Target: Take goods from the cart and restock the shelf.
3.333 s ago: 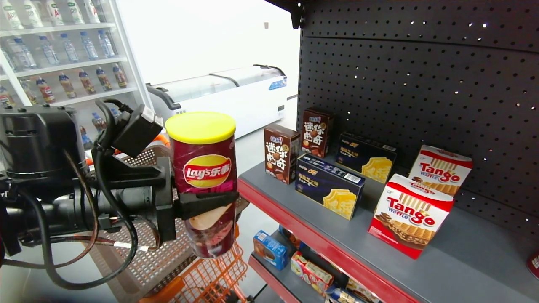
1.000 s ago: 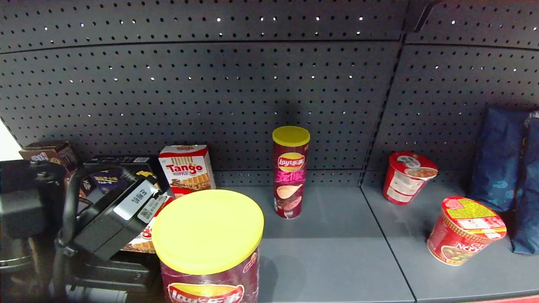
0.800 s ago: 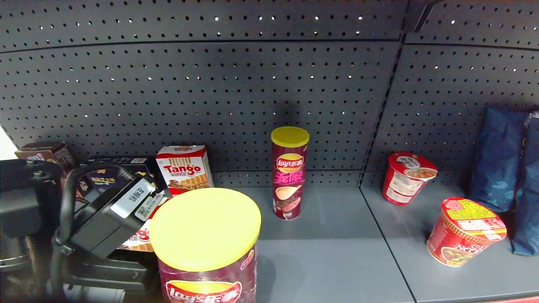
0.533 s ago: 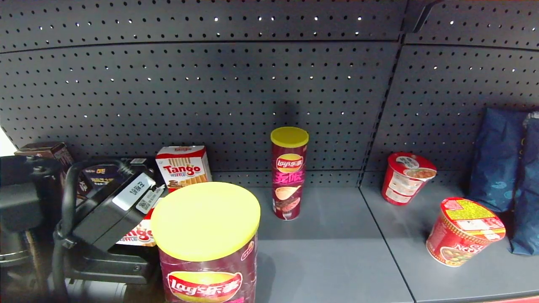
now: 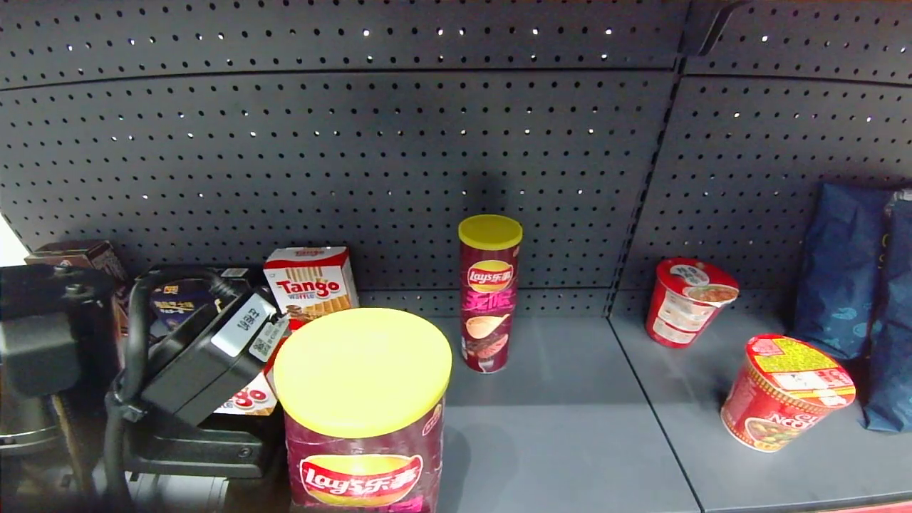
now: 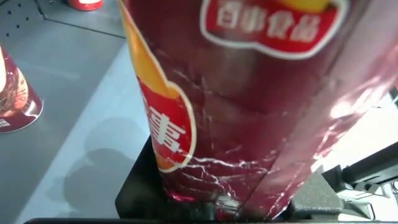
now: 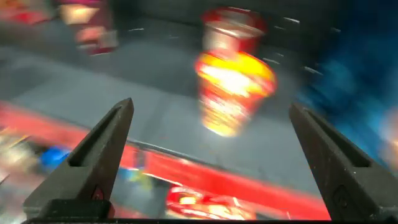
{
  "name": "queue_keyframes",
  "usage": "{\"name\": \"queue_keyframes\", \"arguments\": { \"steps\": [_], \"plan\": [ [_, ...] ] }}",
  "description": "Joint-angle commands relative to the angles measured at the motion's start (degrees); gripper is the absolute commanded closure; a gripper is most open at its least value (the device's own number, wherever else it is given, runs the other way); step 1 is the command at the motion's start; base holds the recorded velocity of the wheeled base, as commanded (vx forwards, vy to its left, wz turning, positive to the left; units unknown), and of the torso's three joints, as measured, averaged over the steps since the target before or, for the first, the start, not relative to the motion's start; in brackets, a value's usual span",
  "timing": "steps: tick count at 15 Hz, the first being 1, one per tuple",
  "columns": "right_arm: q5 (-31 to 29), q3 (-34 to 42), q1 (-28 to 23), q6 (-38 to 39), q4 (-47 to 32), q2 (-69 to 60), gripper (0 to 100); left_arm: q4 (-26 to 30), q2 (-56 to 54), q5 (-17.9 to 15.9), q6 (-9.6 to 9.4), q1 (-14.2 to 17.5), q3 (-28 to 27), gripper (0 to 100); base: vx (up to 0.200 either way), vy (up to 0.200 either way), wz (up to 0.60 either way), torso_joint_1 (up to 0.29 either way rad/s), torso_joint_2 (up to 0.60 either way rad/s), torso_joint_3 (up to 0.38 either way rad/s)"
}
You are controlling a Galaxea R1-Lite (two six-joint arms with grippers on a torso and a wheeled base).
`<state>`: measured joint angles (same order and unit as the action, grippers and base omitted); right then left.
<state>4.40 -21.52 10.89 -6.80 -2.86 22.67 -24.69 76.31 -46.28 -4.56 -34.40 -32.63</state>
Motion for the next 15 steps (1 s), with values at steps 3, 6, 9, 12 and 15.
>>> {"name": "queue_keyframes", "arguments": {
  "steps": [3,6,9,12,15],
  "plan": [
    [4.2,-13.6,13.0,-2.4,3.0,28.4,0,0.0,0.2,0.4,-0.01,0.8,-0.1,100,0.000,0.000,0.00,0.000,0.00,0.000],
    [8.5,-16.0,14.6,-3.0,16.5,42.1,0,0.0,0.1,0.6,-0.01,1.4,0.1,100,0.000,0.000,0.00,0.000,0.00,0.000],
    [15.3,-19.3,14.4,-7.7,20.4,52.3,0,0.0,-0.4,0.6,-0.01,1.7,0.2,100,0.000,0.000,0.00,0.000,0.00,0.000],
    [22.8,-25.9,14.4,-8.7,24.4,61.0,0,0.0,-0.9,0.6,-0.01,1.7,1.7,100,0.000,0.000,0.00,0.000,0.00,0.000],
    [33.3,-30.9,14.2,-9.1,25.3,67.1,0,0.0,-1.3,0.6,0.08,1.7,2.3,100,0.000,0.000,0.00,0.000,0.00,0.000]
  ]
}}
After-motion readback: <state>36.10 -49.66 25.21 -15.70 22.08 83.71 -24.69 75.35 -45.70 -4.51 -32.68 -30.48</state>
